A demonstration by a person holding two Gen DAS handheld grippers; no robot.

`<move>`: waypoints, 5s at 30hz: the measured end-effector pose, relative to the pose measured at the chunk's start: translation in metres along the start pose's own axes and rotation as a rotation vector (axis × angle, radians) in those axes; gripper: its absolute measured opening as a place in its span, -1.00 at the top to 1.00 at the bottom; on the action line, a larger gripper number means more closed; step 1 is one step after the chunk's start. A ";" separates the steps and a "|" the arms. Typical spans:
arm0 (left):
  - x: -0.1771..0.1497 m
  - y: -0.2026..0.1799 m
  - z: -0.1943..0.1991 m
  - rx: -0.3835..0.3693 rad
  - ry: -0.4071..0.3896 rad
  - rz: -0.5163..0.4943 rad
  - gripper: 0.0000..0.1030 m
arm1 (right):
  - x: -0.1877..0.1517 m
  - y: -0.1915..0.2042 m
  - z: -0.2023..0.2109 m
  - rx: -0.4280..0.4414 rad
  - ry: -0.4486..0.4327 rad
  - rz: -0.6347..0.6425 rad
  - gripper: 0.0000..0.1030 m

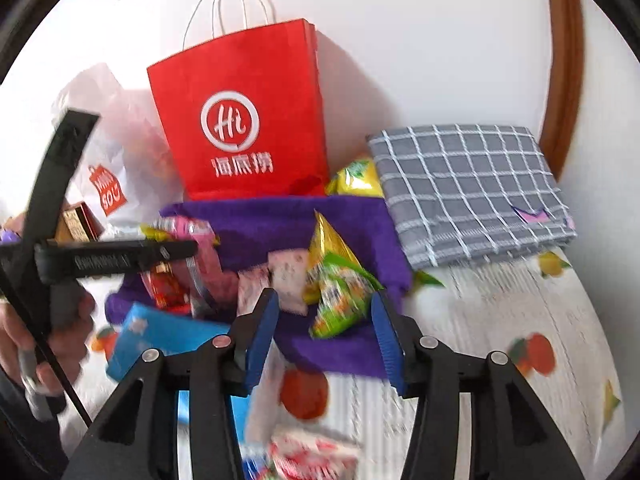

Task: Organize snacks
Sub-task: 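Grasp the pink lychee candy bag on the bed with right tool while left tool moves toward blue packet, then grasp the blue snack packet on the bed with left tool, then lift the blue packet with left tool while right tool holds the lychee bag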

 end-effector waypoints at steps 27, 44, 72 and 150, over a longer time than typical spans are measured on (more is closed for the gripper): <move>-0.116 0.076 0.084 0.008 0.007 0.106 -0.50 | -0.100 0.040 -0.022 0.099 0.258 -0.085 -0.14; -0.162 0.048 0.082 -0.019 0.064 0.058 -0.50 | -0.123 0.050 0.053 0.127 0.147 -0.055 0.04; -0.203 -0.080 0.004 -0.129 0.179 -0.216 -0.69 | -0.178 -0.053 0.047 -0.052 0.117 -0.039 -0.01; -0.198 0.029 0.054 0.050 0.001 -0.305 -0.46 | -0.159 0.026 0.055 0.109 0.159 0.008 -0.38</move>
Point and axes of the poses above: each gripper's, at about its wrist camera, not at the fingertips, and z roughly against the way its jaws point, y to its left, x to its top, the point moved 3 cm from there along -z, roughly the way its jaws point, and after that the axes turned 11 degrees about z, right-handed, at the moved point
